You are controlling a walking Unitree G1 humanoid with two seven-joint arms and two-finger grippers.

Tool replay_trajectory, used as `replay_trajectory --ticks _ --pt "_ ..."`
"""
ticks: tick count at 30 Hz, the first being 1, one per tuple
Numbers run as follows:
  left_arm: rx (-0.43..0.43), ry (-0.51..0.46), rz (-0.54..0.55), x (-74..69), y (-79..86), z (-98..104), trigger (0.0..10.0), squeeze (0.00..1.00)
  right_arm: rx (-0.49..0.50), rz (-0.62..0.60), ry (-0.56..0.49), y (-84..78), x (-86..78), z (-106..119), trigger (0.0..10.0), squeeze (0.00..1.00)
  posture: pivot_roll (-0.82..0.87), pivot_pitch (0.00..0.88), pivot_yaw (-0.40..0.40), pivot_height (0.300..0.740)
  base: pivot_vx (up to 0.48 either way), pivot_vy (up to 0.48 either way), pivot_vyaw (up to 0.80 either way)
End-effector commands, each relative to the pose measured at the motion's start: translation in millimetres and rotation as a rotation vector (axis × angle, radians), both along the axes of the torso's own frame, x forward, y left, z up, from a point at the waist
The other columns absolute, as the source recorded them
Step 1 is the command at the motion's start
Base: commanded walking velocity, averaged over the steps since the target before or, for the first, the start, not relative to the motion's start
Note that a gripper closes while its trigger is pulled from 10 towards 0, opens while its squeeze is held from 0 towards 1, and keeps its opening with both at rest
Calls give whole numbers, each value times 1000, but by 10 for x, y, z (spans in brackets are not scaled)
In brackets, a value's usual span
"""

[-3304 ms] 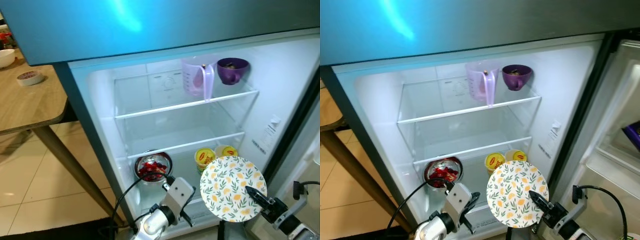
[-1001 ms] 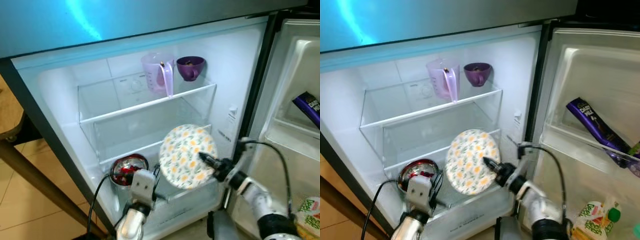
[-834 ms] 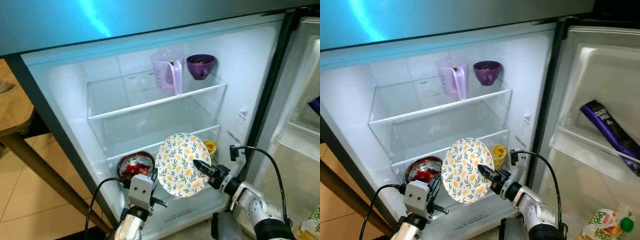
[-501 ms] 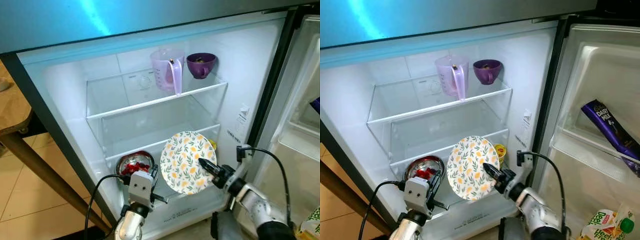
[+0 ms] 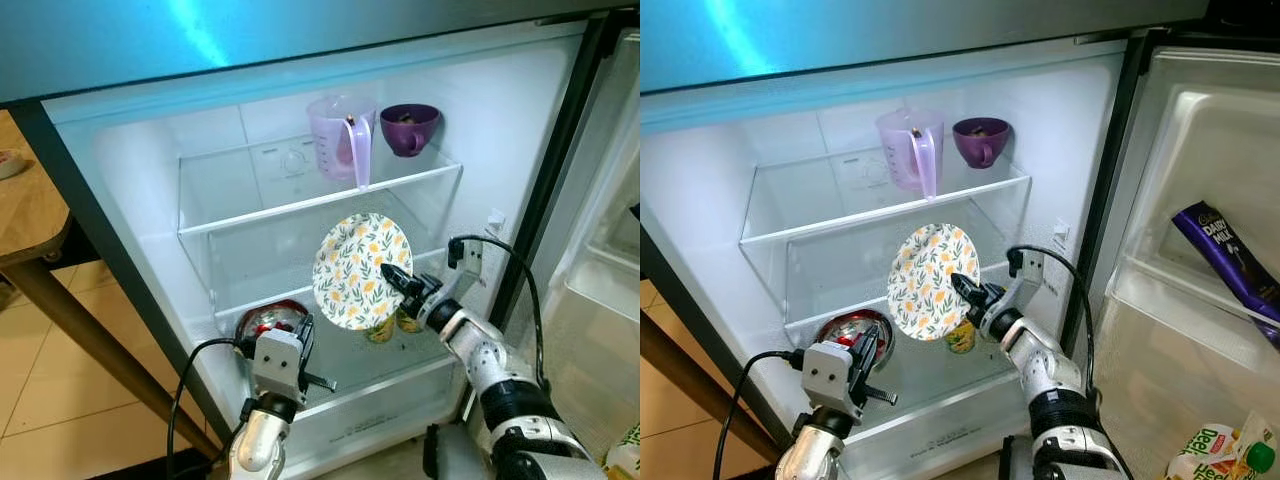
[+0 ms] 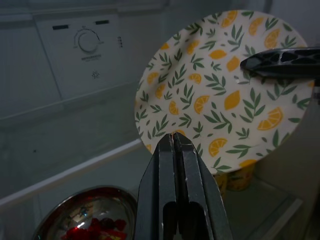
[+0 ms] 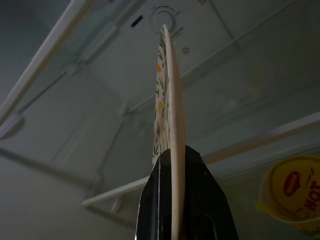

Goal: Restocking fridge

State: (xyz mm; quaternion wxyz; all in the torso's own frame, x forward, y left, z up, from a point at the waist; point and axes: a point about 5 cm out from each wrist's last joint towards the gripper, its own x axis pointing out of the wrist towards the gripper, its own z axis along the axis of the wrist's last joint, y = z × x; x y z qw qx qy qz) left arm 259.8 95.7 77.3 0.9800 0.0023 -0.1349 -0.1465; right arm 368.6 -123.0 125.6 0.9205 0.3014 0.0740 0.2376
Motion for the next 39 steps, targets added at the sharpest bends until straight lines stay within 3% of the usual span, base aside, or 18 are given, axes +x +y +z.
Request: replay_trajectory --ticks 1,6,12,15,25,29,39 --pt "-57 16 -11 -36 -155 6 10000 0 -6 -39 14 34 57 42 10000 0 -77 60 44 391 0 0 0" --pt "-61 -16 4 18 -125 101 10000 0 -30 -78 47 138 123 78 10000 0 -63 97 33 391 0 0 0" --pt "-76 -44 42 46 -40 212 10000 0 34 -156 86 154 208 165 10000 0 -49 136 29 391 0 0 0" --pt "-105 -27 42 9 -73 227 10000 0 131 -221 108 122 297 312 10000 0 -32 181 33 391 0 0 0" --pt "-145 -36 -4 -51 -246 365 10000 0 263 -351 146 37 408 511 10000 0 4 249 37 391 0 0 0" --pt "-145 -48 -33 -77 -299 455 10000 0 377 -399 132 11 472 702 10000 0 32 279 47 391 0 0 0" --pt "-150 -59 -51 -131 -340 577 10000 0 536 -478 154 -51 516 833 10000 0 56 318 55 391 0 0 0"
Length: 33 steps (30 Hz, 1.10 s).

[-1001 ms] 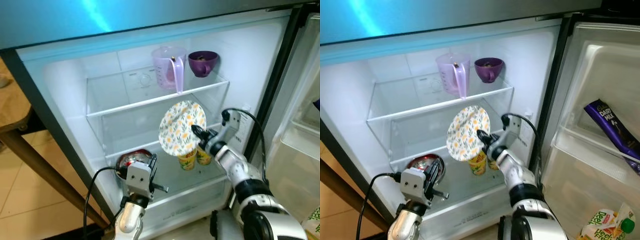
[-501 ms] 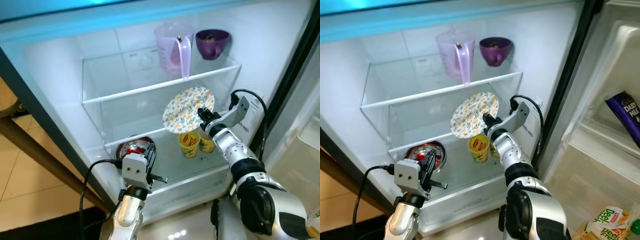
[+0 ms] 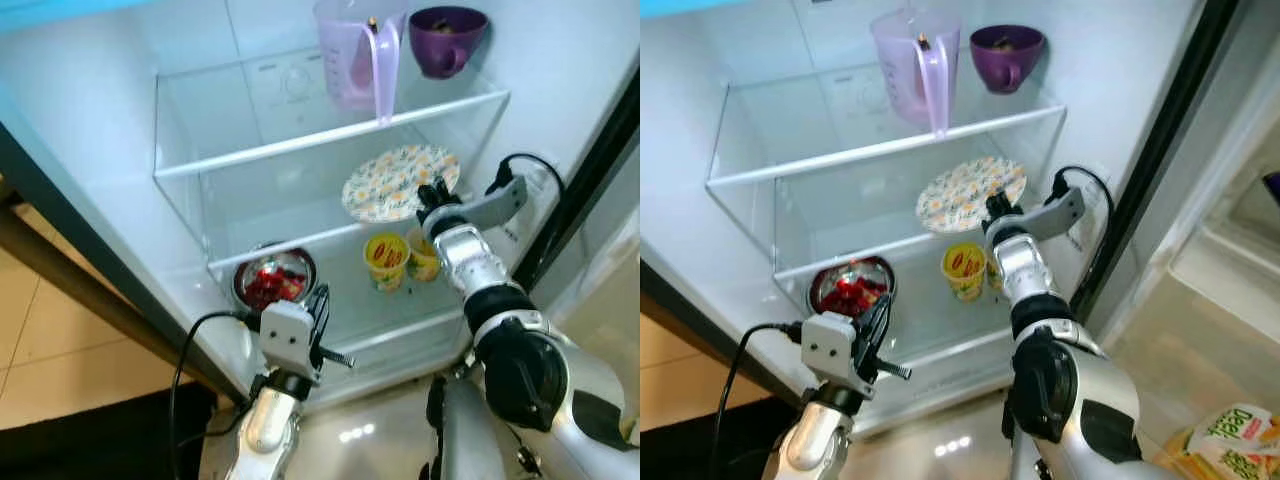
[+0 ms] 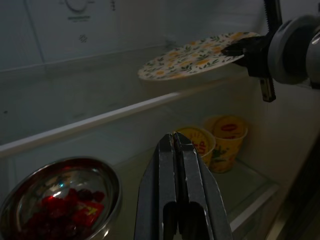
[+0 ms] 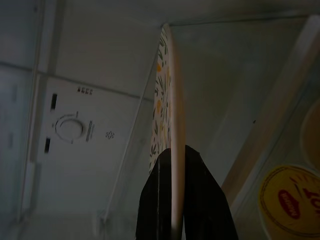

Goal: Restocking fridge

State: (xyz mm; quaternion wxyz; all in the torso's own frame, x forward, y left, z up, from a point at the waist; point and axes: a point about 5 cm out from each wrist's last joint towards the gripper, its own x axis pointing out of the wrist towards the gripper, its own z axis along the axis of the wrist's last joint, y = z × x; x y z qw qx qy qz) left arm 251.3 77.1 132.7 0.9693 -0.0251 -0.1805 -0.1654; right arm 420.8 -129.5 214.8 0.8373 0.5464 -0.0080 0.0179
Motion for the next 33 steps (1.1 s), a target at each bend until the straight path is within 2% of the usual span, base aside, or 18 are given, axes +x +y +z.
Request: replay_trajectory --ticks 1,10,13,28,29,30,31,33 --pt "-88 24 -11 -55 -168 45 10000 0 38 -14 42 13 -6 -63 10000 0 61 325 55 391 0 0 0" --pt "-107 0 -17 -62 -199 197 10000 0 63 -28 34 20 5 -23 10000 0 84 363 53 391 0 0 0" --pt "-118 -24 -22 -68 -201 335 10000 0 89 -53 14 -15 31 98 10000 0 103 390 56 391 0 0 0" --pt "-125 -1 -39 -180 -260 393 10000 0 143 -82 -49 -78 67 333 10000 0 137 414 59 391 0 0 0" --pt "-126 1 -39 -184 -264 397 10000 0 148 -87 -53 -94 69 353 10000 145 137 414 59 391 0 0 0" --pt "-126 1 -39 -184 -264 397 10000 0 148 -87 -53 -94 69 353 10000 145 137 414 59 391 0 0 0" --pt "-126 5 -40 -186 -265 401 10000 0 150 -92 -55 -110 73 379 10000 937 139 414 59 391 0 0 0" --pt "-127 7 -41 -188 -266 403 10000 0 150 -95 -56 -121 76 398 10000 937 139 414 59 391 0 0 0"
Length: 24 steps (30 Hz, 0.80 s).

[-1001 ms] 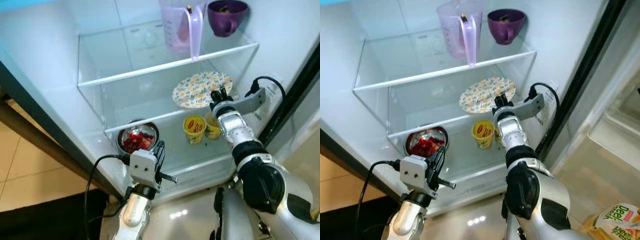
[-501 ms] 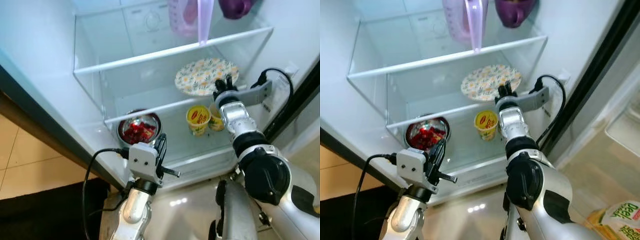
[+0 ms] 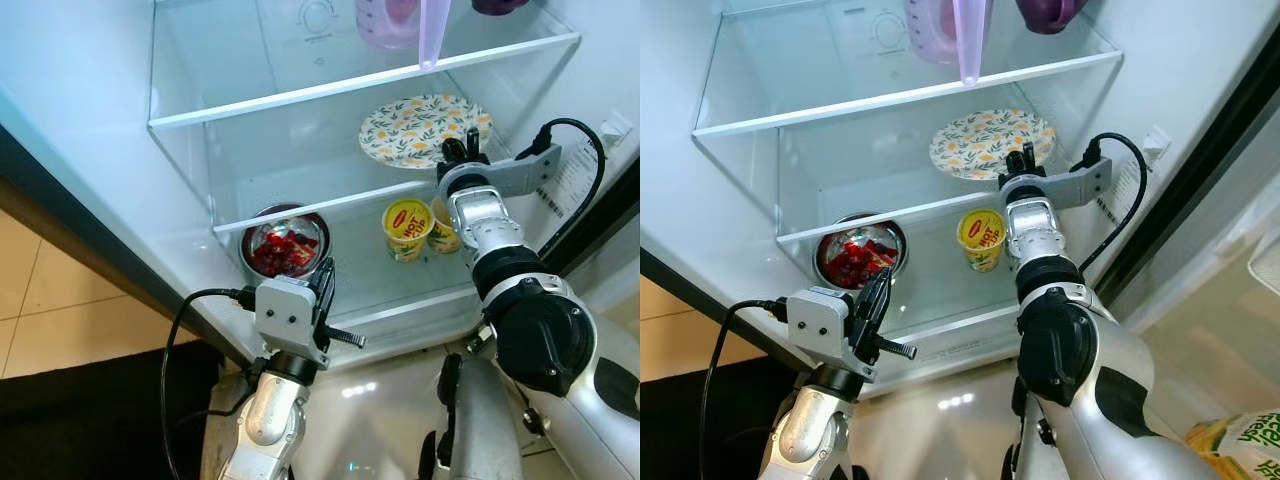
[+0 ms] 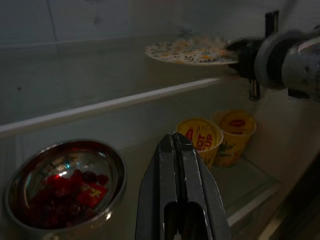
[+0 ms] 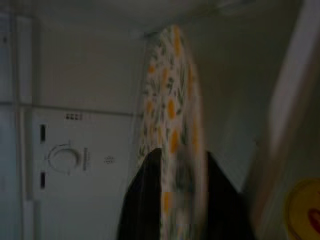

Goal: Restocking fridge

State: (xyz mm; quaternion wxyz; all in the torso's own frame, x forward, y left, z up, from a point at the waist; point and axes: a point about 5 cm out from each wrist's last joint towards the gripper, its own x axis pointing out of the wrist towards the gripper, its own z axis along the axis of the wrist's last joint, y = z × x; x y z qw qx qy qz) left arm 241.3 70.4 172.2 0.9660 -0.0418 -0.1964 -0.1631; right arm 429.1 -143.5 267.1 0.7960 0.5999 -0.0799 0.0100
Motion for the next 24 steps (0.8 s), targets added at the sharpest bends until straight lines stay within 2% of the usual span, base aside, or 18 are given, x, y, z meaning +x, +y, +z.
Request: replay_trajectory --ticks 1,7,8,12,13,15,16,17,18,19,20,21,24 --pt "-87 36 -41 -83 -200 7 10000 0 -1 -7 52 2 -2 -83 10000 1000 135 409 56 391 0 0 0" --pt "-88 40 -40 -66 -202 6 10000 0 -35 -17 47 -36 0 -49 10000 1000 118 403 58 391 0 0 0" --pt "-89 41 -41 -62 -206 5 10000 0 -45 -23 43 -64 1 -30 10000 973 114 400 59 391 0 0 0" --pt "-91 42 -42 -61 -211 7 10000 0 -58 -32 42 -95 2 -10 10000 965 110 399 59 391 0 0 0" --pt "-91 44 -44 -58 -216 6 10000 0 -72 -38 45 -125 3 9 10000 902 103 395 59 391 0 0 0" --pt "-91 44 -44 -58 -216 6 10000 0 -72 -38 45 -125 3 9 10000 902 103 395 59 391 0 0 0" --pt "-91 46 -46 -57 -221 5 10000 0 -129 -55 46 -175 4 54 10000 424 97 392 59 391 0 0 0" --pt "-92 46 -48 -49 -223 4 10000 0 -167 -73 48 -224 3 93 10000 0 80 386 59 391 0 0 0" --pt "-92 46 -48 -49 -223 4 10000 0 -167 -73 48 -224 3 93 10000 0 80 386 59 391 0 0 0" --pt "-94 47 -49 -43 -224 4 10000 0 -240 -106 60 -288 -1 127 10000 0 79 386 60 391 0 0 0" --pt "-94 47 -49 -43 -224 4 10000 0 -240 -106 60 -288 -1 127 10000 0 79 386 60 391 0 0 0" --pt "-95 47 -49 -40 -225 4 10000 0 -287 -129 69 -328 -5 148 10000 0 79 386 60 391 0 0 0" --pt "-97 47 -52 -37 -231 3 10000 0 -314 -143 79 -369 -8 162 10000 0 67 381 61 391 0 0 0"
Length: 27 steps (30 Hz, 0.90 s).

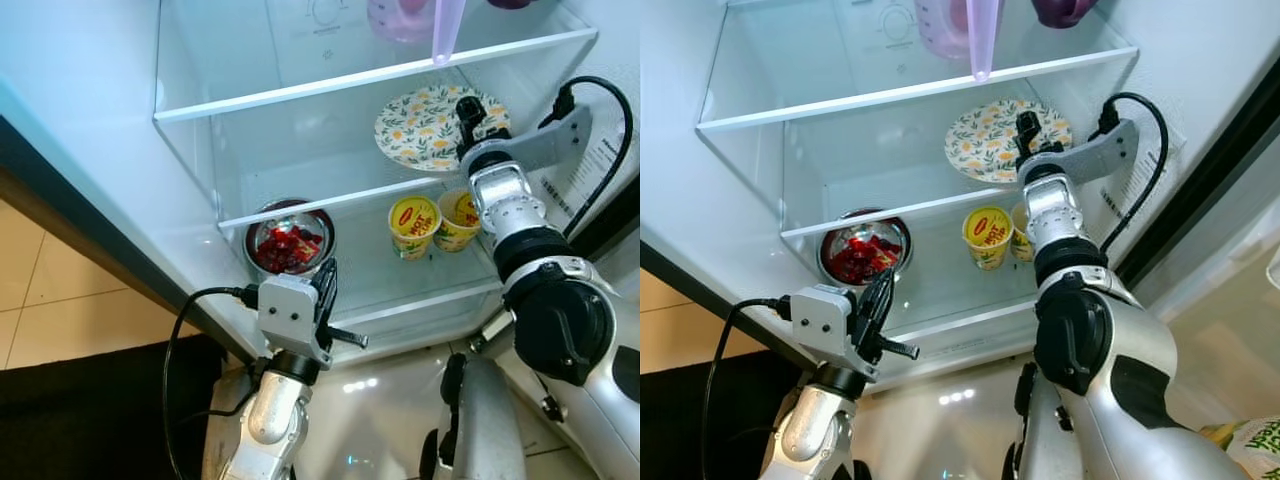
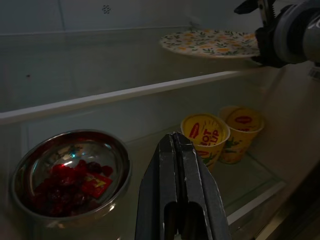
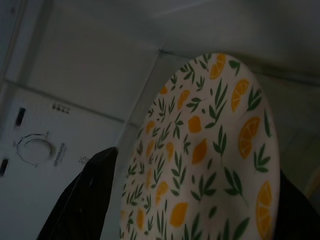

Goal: Restocking fridge

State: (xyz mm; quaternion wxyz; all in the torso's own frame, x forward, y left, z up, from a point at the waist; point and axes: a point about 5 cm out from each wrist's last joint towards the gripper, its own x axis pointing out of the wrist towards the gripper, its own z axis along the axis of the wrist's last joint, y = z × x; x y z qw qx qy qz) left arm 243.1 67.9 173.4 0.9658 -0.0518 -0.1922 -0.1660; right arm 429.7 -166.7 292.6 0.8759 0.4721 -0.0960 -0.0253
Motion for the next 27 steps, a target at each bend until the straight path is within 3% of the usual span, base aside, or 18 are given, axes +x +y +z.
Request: replay_trajectory --ticks 1,12,22,27 --pt "-83 36 -46 -52 -218 -8 10000 0 -55 -61 56 -171 -17 -87 10000 0 61 377 60 391 0 0 0" --pt "-90 34 -55 -42 -237 -9 10000 0 -175 -88 44 -343 -41 -7 10000 0 50 366 62 391 0 0 0" --pt "-88 33 -59 -21 -227 -19 10000 0 -223 -106 -7 -439 -72 62 10000 0 41 358 65 391 0 0 0" --pt "-88 29 -71 -15 -249 -16 10000 0 -349 -102 -76 -453 -106 96 10000 0 34 349 70 391 0 0 0"
